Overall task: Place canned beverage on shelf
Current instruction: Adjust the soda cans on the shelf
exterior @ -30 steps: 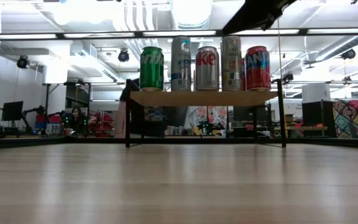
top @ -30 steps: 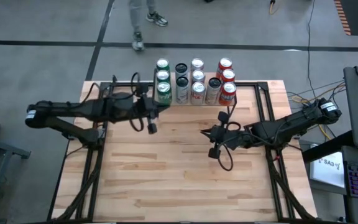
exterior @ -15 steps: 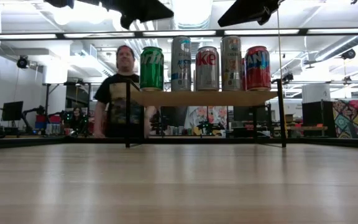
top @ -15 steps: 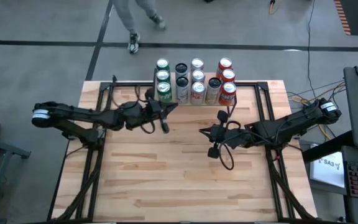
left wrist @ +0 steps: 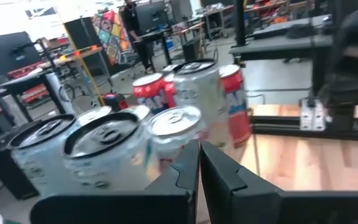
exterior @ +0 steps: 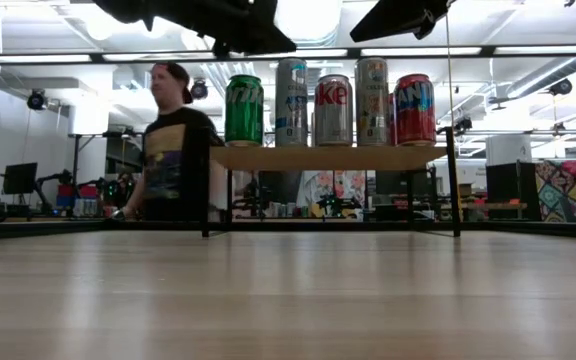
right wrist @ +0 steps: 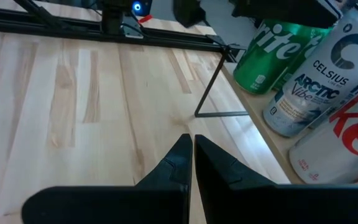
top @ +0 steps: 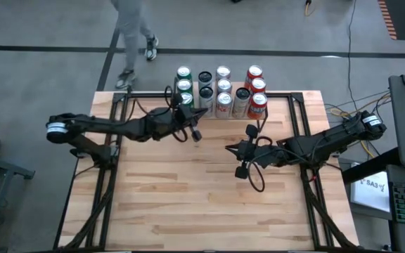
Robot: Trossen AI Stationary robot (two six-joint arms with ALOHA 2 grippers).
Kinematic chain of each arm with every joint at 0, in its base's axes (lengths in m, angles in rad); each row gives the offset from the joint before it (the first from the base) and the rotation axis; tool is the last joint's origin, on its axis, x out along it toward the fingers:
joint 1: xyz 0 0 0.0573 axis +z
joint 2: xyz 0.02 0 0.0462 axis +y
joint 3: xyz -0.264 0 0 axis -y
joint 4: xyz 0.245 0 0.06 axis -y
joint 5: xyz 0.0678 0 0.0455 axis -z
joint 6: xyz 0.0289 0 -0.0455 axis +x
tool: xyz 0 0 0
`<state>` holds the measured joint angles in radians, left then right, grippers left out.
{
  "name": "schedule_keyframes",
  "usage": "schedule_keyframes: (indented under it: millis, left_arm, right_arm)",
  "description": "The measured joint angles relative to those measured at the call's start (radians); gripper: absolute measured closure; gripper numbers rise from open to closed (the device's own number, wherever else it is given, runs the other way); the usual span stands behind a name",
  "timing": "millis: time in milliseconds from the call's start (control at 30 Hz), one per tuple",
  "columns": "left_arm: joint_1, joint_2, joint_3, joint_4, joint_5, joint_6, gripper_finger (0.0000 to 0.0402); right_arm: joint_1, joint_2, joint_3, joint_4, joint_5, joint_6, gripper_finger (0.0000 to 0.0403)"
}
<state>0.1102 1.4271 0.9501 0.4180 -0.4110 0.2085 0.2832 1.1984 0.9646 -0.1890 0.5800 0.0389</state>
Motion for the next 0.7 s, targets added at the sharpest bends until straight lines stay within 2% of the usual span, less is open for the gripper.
schedule_keyframes:
  millis: [267,400,567,700]
  left_arm:
    - [0.021,-0.001,0.001,0.007,0.002,-0.004,0.0402]
    - [0.018,-0.044,0.011,0.007,-0.003,0.058,0.0402]
    - [0.058,-0.07,0.063,-0.042,-0.018,0.143,0.0402]
    - [0.09,-0.044,0.106,-0.109,-0.015,0.146,0.0402]
  right_arm:
    - [0.0,0.0,0.0,-0.001,0.0,-0.005,0.0394]
    - [0.0,0.0,0.0,-0.001,-0.001,-0.005,0.0394]
    - [0.0,0.0,-0.001,-0.001,0.0,-0.005,0.0394]
    - [0.0,0.0,-0.001,0.001,-0.001,-0.005,0.0394]
